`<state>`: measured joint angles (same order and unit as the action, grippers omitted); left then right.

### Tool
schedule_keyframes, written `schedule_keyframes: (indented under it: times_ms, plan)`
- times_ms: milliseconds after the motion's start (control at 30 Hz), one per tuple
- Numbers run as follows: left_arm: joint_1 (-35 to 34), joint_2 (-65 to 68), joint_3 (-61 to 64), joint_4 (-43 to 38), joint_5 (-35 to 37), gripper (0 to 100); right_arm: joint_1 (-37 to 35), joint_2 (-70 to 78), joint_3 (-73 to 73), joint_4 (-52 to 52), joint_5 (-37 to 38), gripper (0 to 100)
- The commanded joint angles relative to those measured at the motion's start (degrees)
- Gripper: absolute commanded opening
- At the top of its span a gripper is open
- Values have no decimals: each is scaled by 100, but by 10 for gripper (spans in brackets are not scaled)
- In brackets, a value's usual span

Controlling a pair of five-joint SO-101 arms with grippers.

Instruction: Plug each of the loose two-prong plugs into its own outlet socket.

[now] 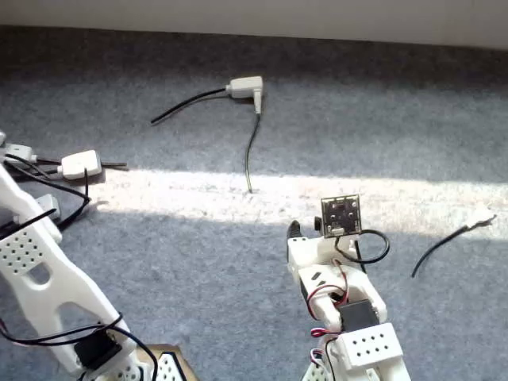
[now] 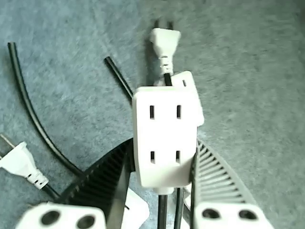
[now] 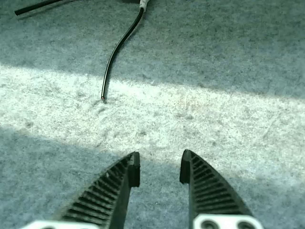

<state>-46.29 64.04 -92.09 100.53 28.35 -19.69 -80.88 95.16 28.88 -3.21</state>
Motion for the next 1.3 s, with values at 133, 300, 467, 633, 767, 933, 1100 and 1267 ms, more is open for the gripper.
schedule_keyframes:
  times_ms: [133, 300, 467, 633, 767, 933, 1100, 1267]
  plan:
    - [1165, -1666, -251, 97, -1266, 7, -22, -31, 66, -154, 88, 152]
    - [2149, -2501, -242, 114, -1881, 7, -22, -31, 66, -154, 88, 152]
    - [3301, -3275, 391, 114, -2092, 7, -4, -31, 66, -163, 88, 152]
    - [4523, -4549, 2914, 105, -2251, 7, 127, -31, 163, -374, 79, 152]
    - [5393, -5402, 5182, 70, -2268, 7, 391, -31, 180, -497, 44, 152]
    - [6079, -5798, 6809, -536, -2277, 7, 681, -31, 163, -488, -149, 152]
    - [6624, -5895, 7802, -1310, -2453, 7, 1314, -31, 163, -488, -730, 152]
    - [7187, -5895, 9130, -2479, -3200, 7, 1684, -31, 180, -646, -1020, 152]
